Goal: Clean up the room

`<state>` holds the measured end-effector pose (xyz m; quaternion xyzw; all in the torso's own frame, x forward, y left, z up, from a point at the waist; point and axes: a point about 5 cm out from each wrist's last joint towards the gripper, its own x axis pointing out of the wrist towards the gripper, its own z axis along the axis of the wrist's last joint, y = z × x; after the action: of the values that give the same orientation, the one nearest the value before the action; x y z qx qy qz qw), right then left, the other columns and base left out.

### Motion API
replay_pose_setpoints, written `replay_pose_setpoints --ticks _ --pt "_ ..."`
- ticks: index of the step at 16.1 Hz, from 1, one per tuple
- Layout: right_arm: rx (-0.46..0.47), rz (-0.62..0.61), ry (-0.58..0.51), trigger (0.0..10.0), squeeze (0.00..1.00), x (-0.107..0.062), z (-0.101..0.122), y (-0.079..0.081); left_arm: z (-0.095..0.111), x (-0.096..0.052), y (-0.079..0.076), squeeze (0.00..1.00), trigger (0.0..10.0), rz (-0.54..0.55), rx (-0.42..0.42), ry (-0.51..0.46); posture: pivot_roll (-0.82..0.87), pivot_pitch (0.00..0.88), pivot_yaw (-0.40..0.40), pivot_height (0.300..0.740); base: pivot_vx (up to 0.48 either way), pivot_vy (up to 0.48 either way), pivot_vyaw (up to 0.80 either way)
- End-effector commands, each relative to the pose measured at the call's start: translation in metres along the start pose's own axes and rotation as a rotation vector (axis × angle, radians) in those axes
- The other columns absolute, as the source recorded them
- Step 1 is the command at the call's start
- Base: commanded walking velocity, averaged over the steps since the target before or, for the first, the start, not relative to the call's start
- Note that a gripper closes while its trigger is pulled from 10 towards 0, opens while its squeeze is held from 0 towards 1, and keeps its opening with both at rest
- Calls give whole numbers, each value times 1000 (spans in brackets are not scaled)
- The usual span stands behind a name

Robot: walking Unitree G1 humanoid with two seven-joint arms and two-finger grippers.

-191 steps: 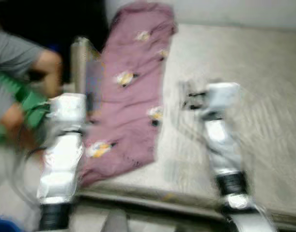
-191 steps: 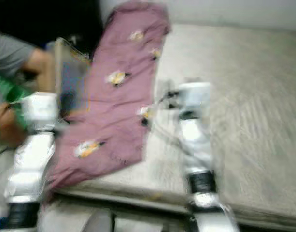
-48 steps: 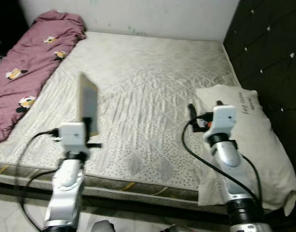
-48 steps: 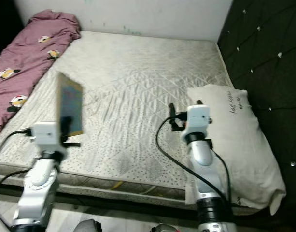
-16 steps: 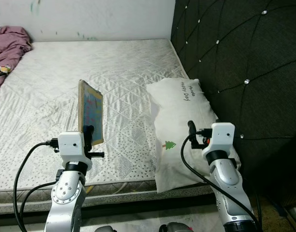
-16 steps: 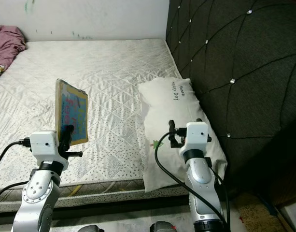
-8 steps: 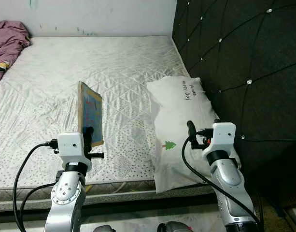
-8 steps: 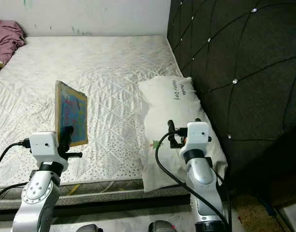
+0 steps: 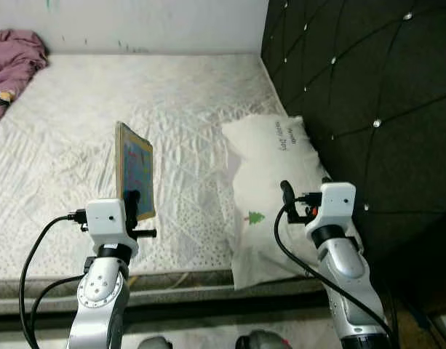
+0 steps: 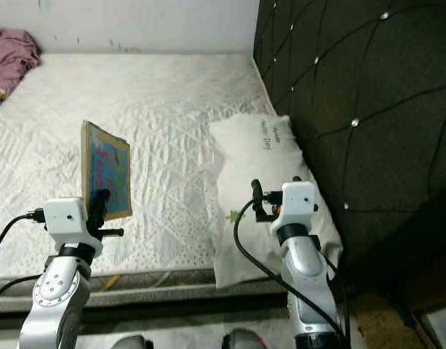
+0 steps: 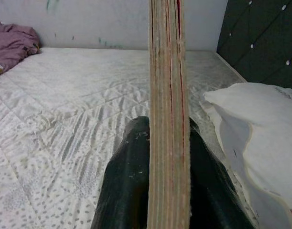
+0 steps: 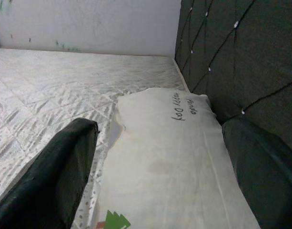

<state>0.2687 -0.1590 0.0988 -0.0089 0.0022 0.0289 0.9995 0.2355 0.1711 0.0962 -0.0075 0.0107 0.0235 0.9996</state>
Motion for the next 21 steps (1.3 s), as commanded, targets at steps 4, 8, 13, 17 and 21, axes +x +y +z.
replay_pose_setpoints --ticks 4,8,13,17,21 --pt "-11 19 1 10000 0 0 2 0 9 -1 2 0 10000 33 2 -45 -1 79 -23 645 0 0 0" --pt "-30 50 22 10000 0 -12 3 -2 9 -16 2 0 10000 52 -11 -17 2 146 -55 645 0 0 0" --pt "-26 78 86 10000 0 -19 0 -5 19 -28 2 0 10000 64 -26 -14 18 212 -85 645 0 0 0" --pt "-28 87 93 10000 0 -19 3 -5 22 -28 2 0 10000 64 -29 -17 10 220 -89 645 0 0 0" --pt "-21 96 101 10000 0 -22 5 -5 25 -32 1 0 10000 56 -33 -13 15 236 -88 645 297 0 0"
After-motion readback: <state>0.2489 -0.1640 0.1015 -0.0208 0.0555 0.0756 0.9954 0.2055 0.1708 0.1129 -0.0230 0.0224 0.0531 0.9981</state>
